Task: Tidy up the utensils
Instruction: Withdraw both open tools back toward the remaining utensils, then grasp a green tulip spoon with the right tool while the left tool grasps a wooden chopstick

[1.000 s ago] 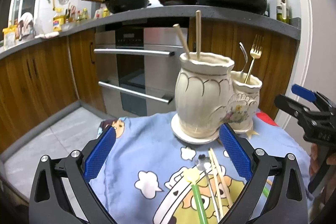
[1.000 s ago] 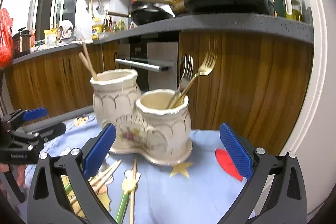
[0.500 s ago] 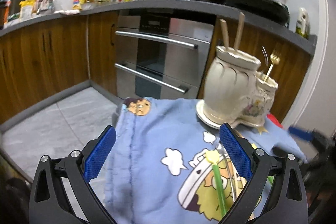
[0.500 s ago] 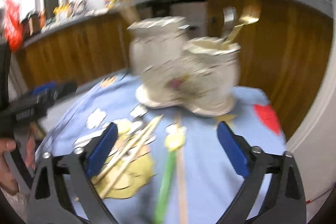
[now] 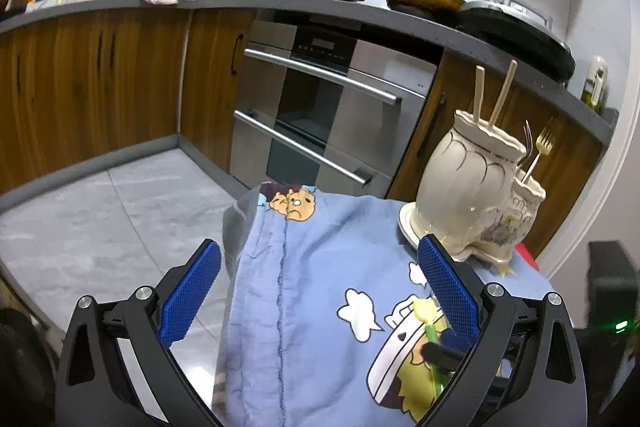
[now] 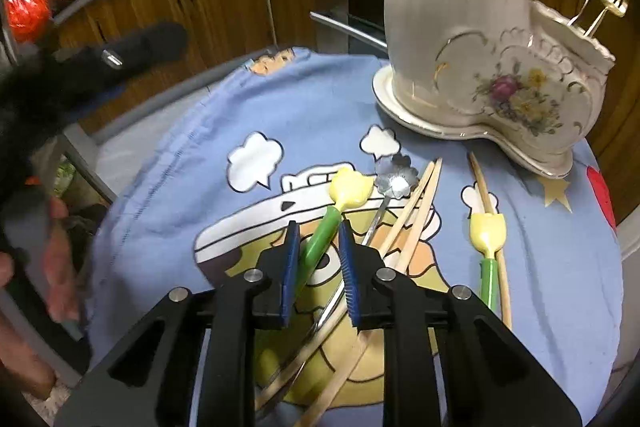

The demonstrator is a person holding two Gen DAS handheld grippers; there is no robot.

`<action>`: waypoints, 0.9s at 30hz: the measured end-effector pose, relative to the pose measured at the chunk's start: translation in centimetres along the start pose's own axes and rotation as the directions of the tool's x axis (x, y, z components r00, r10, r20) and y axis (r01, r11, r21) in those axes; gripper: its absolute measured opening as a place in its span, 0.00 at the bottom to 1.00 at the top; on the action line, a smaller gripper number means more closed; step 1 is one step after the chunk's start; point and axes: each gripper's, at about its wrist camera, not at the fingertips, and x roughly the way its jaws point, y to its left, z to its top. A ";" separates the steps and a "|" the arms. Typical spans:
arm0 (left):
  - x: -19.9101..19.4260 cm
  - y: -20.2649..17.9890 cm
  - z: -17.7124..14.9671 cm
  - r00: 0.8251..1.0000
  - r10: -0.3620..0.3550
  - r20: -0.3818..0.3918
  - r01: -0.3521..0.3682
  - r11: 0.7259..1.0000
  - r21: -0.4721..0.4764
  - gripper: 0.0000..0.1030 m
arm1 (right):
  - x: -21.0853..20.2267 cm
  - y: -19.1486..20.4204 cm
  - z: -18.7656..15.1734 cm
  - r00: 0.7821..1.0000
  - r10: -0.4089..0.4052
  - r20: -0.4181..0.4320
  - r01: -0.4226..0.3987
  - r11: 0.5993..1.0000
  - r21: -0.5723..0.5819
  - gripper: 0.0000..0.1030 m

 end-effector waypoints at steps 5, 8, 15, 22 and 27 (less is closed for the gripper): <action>-0.2 0.1 0.2 1.000 -0.001 0.009 0.001 1.000 -0.004 0.95 | 0.8 0.9 0.7 0.999 -0.051 -0.001 0.051 0.998 -0.026 0.19; -0.1 0.2 0.2 1.000 0.000 0.007 0.000 1.000 -0.010 0.95 | 1.0 0.9 0.9 0.999 -0.038 -0.004 0.038 0.999 -0.016 0.13; 0.0 0.2 0.1 1.000 -0.012 -0.001 0.012 1.000 -0.013 0.95 | -0.7 -1.1 0.5 0.997 0.069 0.042 -0.072 0.996 0.060 0.09; 0.3 -0.5 -0.2 1.000 -0.020 -0.017 0.020 1.000 0.011 0.95 | -5.4 -5.4 0.4 0.967 0.150 0.207 -0.190 0.964 0.188 0.09; 0.8 -2.0 -0.7 0.998 -0.035 -0.050 0.038 0.997 0.066 0.95 | -8.0 -8.7 0.5 0.945 0.131 0.300 -0.205 0.952 0.229 0.09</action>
